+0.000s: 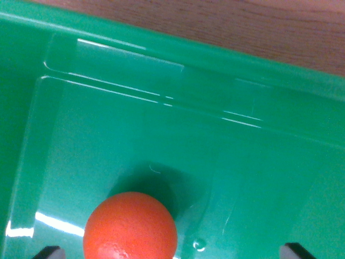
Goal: Pick fruit
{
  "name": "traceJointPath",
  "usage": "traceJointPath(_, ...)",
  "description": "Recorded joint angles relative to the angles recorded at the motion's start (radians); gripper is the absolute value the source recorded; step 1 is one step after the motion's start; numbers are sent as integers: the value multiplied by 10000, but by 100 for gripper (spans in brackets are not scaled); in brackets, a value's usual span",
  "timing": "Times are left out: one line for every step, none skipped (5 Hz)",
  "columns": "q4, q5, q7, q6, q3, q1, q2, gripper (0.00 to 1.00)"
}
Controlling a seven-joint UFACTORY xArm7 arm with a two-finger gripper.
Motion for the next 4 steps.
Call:
traceJointPath(-306, 7, -140, -470, 12, 31, 157, 0)
traceJointPath(-306, 7, -140, -470, 12, 31, 157, 0)
traceJointPath(-587, 14, -268, -900, 23, 59, 301, 0)
traceJointPath(-587, 14, -268, -900, 23, 59, 301, 0)
